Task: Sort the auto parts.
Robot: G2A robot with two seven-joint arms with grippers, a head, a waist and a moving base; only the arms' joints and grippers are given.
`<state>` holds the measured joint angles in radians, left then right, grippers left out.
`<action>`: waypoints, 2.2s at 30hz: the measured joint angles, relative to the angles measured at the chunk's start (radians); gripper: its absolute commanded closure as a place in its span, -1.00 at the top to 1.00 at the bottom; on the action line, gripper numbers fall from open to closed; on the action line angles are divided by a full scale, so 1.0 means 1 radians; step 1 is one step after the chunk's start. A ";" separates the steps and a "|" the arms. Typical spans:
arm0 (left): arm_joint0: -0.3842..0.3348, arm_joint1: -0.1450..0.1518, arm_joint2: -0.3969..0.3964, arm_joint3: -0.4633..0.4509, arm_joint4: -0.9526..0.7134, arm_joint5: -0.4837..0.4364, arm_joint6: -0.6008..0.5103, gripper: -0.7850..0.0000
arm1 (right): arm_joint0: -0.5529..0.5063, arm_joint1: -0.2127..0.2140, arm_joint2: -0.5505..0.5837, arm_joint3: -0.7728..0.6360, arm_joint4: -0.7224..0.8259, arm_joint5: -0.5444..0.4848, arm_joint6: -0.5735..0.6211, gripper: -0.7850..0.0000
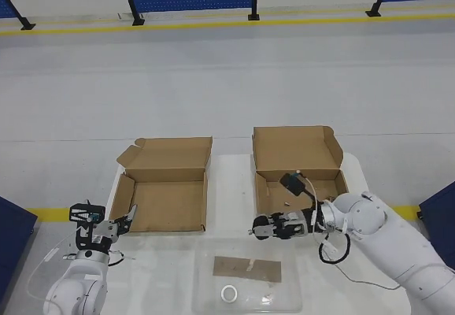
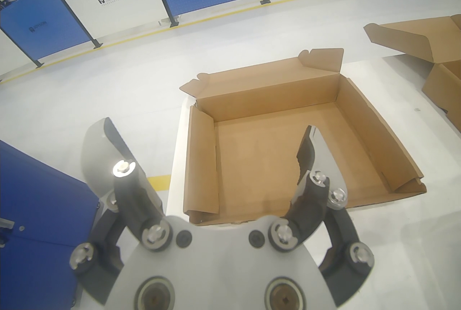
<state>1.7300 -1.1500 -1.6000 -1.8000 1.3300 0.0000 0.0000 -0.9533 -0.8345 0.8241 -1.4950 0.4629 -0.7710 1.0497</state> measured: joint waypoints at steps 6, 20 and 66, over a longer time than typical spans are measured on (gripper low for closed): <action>0.000 0.000 0.000 0.000 0.000 0.000 0.000 1.00 | 0.001 0.000 0.000 0.001 -0.004 0.001 0.001 -1.00; 0.000 0.000 0.000 0.000 0.000 0.000 0.000 1.00 | -0.007 -0.029 0.035 -0.170 0.623 0.182 0.182 -1.00; 0.000 0.000 0.000 0.000 0.000 0.000 0.000 1.00 | -0.129 -0.179 0.060 -0.310 1.418 0.591 0.355 -1.00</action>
<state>1.7300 -1.1500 -1.6000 -1.8000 1.3300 0.0000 0.0000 -1.0818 -1.0134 0.8843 -1.8054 1.8807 -0.1802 1.4051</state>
